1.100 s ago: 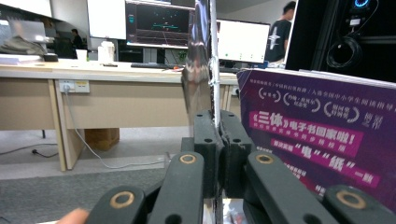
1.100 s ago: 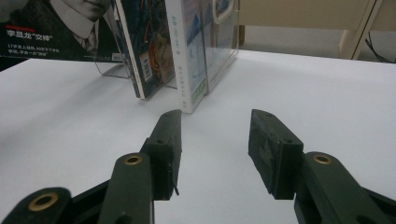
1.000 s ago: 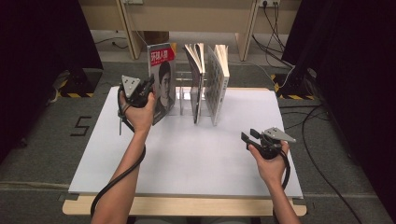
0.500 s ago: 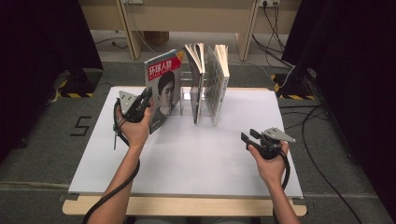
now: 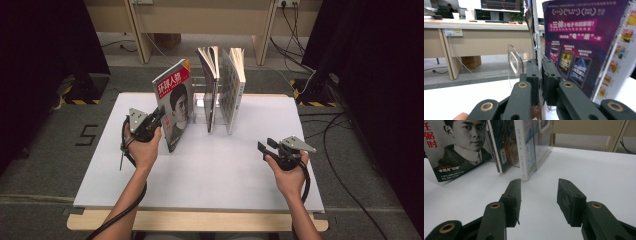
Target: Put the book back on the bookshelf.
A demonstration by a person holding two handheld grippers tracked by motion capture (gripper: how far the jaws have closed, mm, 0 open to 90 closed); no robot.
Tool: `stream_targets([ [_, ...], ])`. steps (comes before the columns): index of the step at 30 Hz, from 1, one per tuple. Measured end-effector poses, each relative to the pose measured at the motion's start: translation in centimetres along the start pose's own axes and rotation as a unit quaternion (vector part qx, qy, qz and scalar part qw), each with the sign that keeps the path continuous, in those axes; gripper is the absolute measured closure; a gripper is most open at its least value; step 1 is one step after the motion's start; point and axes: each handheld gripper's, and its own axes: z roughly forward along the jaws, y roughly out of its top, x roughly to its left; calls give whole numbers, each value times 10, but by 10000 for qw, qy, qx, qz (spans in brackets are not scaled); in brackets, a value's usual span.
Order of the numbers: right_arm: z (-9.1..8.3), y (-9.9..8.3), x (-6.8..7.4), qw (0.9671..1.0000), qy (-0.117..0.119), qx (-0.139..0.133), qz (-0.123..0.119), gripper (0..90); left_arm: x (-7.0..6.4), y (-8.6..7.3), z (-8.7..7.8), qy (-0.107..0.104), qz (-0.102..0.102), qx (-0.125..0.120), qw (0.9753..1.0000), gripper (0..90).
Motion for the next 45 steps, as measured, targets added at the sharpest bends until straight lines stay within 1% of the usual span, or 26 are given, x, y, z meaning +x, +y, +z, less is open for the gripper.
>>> stream_targets([
  [1,1,0,1,10000,10,3,11,549,0,1,-1,-68,-19,87,9999,828],
  [2,1,0,1,10000,13,-4,11,549,0,1,-1,-68,-19,87,9999,820],
  [3,1,0,1,10000,16,-3,16,549,1,1,-1,-96,-131,152,9998,810],
  [7,1,1,1,10000,23,-11,7,548,5,2,2,-135,-384,228,9989,743],
  [11,1,0,2,10000,20,31,52,547,6,7,7,-92,-435,318,9985,686],
  [12,2,0,1,10000,24,22,27,546,7,8,9,-140,-453,363,9982,686],
  [15,2,-1,1,10000,39,53,18,546,9,11,15,-137,-498,362,9980,683],
  [17,2,-1,1,10000,39,84,27,546,10,13,19,-200,-656,382,9969,669],
  [19,2,-1,1,10000,38,84,28,546,11,13,20,-241,-632,393,9969,672],
  [20,2,-1,0,10000,40,65,42,546,10,12,23,-392,-596,437,9965,680],
  [21,2,-1,0,10000,40,57,44,546,9,11,24,-457,-571,468,9962,681],
  [22,2,-1,0,10000,40,57,44,546,9,11,24,-457,-571,468,9962,681],
  [23,2,-1,0,10000,31,59,52,546,8,10,25,-497,-586,491,9958,678],
  [24,2,-1,0,10000,30,68,51,546,8,7,28,-545,-694,538,9946,670],
  [26,2,-1,0,9999,41,77,50,546,8,5,32,-545,-789,575,9937,641],
  [28,2,-1,0,9999,44,84,49,546,8,5,34,-528,-807,599,9935,624],
  [30,2,-1,0,10000,36,77,50,546,9,3,41,-497,-868,689,9926,602],
  [32,3,-1,0,9999,31,93,37,546,11,4,44,-442,-879,709,9926,611],
  [35,3,-2,-1,9999,23,128,27,546,15,6,48,-405,-956,716,9920,679],
  [36,4,-2,-1,9999,21,134,28,546,16,7,49,-381,-913,751,9923,705],
  [38,4,-2,-1,9999,19,131,17,546,16,8,50,-344,-910,773,9922,760],
  [39,4,-3,-1,9999,19,131,14,546,18,9,53,-327,-990,800,9913,780],
  [41,4,-3,-1,9999,17,160,2,546,18,9,54,-326,-1002,812,9911,811],
  [42,4,-3,0,9999,14,164,0,546,18,10,55,-303,-1040,851,9905,830],
  [43,4,-3,-1,9999,17,169,6,546,18,11,55,-327,-1110,861,9895,837],
  [45,5,-3,-1,9998,10,174,12,546,18,11,55,-369,-1158,850,9889,855],
])
